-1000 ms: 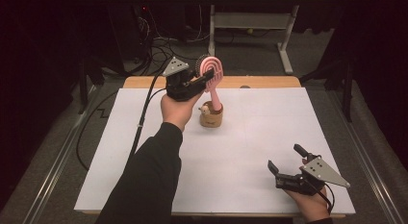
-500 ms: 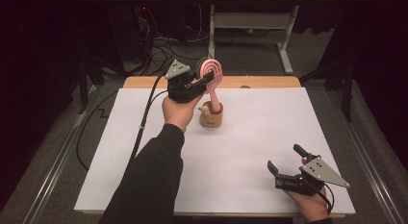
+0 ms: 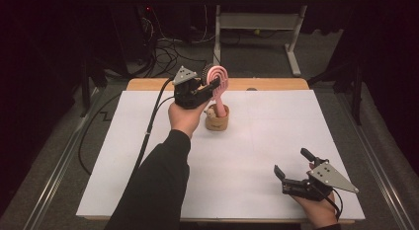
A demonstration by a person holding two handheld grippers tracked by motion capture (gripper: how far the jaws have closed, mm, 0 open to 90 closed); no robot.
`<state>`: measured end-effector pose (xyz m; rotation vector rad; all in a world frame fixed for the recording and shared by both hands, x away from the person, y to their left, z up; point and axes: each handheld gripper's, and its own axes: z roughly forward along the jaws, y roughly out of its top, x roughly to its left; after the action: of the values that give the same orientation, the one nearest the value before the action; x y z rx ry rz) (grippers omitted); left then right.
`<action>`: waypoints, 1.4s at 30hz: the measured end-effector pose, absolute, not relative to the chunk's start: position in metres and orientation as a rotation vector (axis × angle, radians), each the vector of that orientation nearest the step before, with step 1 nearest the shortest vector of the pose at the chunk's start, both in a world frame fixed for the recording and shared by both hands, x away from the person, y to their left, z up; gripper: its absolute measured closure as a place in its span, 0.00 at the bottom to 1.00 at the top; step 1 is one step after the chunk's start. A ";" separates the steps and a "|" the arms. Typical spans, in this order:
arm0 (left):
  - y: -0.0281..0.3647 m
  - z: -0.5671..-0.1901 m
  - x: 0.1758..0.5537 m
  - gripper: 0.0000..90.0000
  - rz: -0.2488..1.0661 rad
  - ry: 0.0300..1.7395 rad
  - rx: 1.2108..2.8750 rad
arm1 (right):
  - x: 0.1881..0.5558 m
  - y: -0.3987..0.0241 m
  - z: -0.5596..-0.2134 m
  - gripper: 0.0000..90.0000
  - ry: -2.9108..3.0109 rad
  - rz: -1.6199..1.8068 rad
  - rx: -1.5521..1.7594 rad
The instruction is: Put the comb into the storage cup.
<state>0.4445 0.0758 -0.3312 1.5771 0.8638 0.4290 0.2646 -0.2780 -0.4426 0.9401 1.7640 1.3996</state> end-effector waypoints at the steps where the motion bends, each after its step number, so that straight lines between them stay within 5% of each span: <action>1: 0.076 -0.332 0.445 0.70 0.430 0.865 1.580 | 0.265 -0.278 -0.443 0.00 1.764 1.400 0.940; 42: 0.072 -0.364 0.454 0.70 0.402 0.929 1.575 | 0.265 -0.278 -0.443 0.00 1.761 1.406 0.938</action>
<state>0.4537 0.0719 -0.3639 1.5751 0.9293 0.4015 0.2647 -0.2780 -0.4430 0.9381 1.7605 1.4059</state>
